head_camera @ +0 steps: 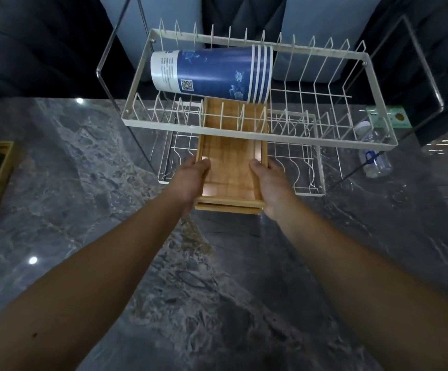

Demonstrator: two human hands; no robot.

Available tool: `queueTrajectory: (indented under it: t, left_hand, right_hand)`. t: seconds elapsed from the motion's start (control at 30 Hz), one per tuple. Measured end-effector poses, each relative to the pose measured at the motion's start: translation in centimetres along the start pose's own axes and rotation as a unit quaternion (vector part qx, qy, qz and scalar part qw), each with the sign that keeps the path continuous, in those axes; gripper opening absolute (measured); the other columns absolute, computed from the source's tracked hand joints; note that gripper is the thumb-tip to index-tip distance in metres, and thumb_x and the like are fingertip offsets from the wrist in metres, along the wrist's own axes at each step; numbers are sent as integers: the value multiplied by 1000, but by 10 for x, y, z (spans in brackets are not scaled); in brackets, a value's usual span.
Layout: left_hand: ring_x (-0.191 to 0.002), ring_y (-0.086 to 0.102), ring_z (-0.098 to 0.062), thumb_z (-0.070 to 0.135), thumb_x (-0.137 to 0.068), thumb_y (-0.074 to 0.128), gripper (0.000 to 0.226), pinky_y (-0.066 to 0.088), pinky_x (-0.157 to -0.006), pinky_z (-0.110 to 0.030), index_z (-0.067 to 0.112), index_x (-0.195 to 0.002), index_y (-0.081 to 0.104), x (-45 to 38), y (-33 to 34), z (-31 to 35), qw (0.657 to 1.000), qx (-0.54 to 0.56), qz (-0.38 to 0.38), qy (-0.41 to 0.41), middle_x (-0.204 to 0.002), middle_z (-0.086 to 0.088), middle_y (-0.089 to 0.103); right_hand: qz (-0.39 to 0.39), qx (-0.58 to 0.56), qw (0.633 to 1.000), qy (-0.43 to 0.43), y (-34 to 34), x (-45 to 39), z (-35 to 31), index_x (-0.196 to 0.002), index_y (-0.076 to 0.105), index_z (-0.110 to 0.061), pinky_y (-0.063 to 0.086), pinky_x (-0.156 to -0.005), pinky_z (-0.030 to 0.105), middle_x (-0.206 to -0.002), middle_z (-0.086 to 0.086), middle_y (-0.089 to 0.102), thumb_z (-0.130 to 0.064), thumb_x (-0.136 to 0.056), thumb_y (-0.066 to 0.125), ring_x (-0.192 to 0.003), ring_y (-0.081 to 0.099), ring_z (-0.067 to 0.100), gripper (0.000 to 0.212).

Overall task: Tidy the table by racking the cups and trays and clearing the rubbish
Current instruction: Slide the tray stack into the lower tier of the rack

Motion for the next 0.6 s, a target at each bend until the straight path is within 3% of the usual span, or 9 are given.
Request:
queueTrajectory:
  t: [0.07,0.13,0.27,0.43,0.5,0.6]
  left_hand:
    - [-103,65,-30,33,-85,57,15,48,-98,-51,24,-95,63,4,1,-2,1000,10,-8,-12,-104,-11,70]
    - [-108,64,-31,37,-80,58,30,46,-101,-53,26,-107,62,9,2,-5,999,20,-15,-27,-112,-10,69]
    - [-110,63,-31,42,-74,57,53,46,-101,-53,21,-122,59,21,2,-13,998,25,-8,-52,-117,-10,68]
    - [-100,67,-23,36,-82,55,18,51,-96,-49,30,-95,66,37,3,-22,999,27,13,-43,-101,2,73]
    - [-102,67,-21,33,-88,54,19,51,-97,-48,30,-103,65,38,3,-24,999,30,7,-43,-103,5,73]
    - [-100,68,-23,33,-89,54,12,51,-96,-49,32,-95,64,38,2,-22,999,24,-7,-36,-102,2,74]
  right_hand:
    - [-7,8,1000,11,0,1,1,-136,48,-31,37,-56,21,-78,-27,48,-44,-94,55,-71,47,-4,45]
    - [-13,18,1000,20,-1,3,2,-133,50,-33,39,-53,22,-80,-24,54,-46,-93,56,-72,53,-1,43]
    - [-37,8,999,33,-2,8,7,-113,57,-39,54,-69,32,-97,-12,66,-43,-92,60,-86,63,10,22]
    - [-60,-4,998,32,-7,12,10,-94,59,-37,54,-50,23,-84,-11,69,-35,-91,63,-63,71,6,6]
    - [-69,5,997,34,-6,13,11,-99,60,-35,57,-58,28,-92,-6,71,-35,-91,64,-73,72,12,9]
    - [-75,4,997,34,-5,14,14,-101,64,-35,61,-72,40,-97,-1,74,-33,-88,66,-84,73,20,13]
Point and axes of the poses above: each hand's wrist, its own x-axis away from the middle knuckle, its own y-axis out of the palm, z = x × y, the point moved 6 cm from there along -x, towards the middle knuckle
